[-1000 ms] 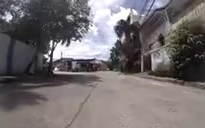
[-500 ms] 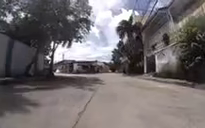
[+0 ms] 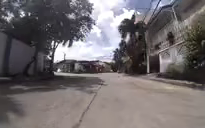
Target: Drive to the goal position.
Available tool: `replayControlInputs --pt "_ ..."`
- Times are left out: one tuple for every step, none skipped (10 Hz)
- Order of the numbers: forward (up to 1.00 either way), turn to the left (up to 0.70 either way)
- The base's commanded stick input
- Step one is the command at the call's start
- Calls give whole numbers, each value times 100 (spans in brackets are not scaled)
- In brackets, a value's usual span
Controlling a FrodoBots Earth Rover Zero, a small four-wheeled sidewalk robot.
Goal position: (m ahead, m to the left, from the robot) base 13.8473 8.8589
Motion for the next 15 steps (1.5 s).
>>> replayControlInputs --pt "70 0" --pt "70 0" --pt "70 0" --pt "70 0" --pt "70 0" --pt "70 0" --pt "70 -8" --pt "70 -35" --pt "70 -35" --pt "70 -35" --pt "70 -35" --pt "70 -35" --pt "70 -35" --pt "70 -17" --pt "70 0"
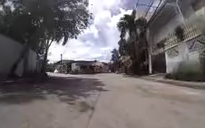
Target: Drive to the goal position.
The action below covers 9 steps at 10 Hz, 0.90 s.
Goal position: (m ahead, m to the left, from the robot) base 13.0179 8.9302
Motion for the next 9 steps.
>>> replayControlInputs --pt "70 0" --pt "70 0" --pt "70 0" --pt "70 0" --pt "70 0" --pt "70 0" --pt "70 0" --pt "70 0" --pt "70 0"
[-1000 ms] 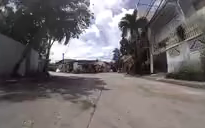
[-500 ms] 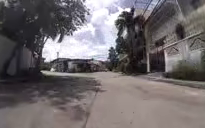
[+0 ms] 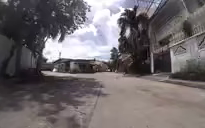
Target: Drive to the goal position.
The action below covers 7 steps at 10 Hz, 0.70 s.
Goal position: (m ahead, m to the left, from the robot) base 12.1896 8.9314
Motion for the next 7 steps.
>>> replayControlInputs --pt "70 0" --pt "70 0" --pt "70 0" --pt "70 0" --pt "70 -9" --pt "70 -24" --pt "70 -35"
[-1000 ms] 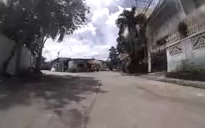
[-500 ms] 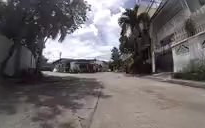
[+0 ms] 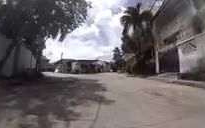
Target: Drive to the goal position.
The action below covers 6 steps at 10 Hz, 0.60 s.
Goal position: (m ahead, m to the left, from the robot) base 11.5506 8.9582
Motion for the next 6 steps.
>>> replayControlInputs --pt "70 -35" --pt "70 -31" --pt "70 -12" --pt "70 0" --pt "70 0" --pt "70 0"
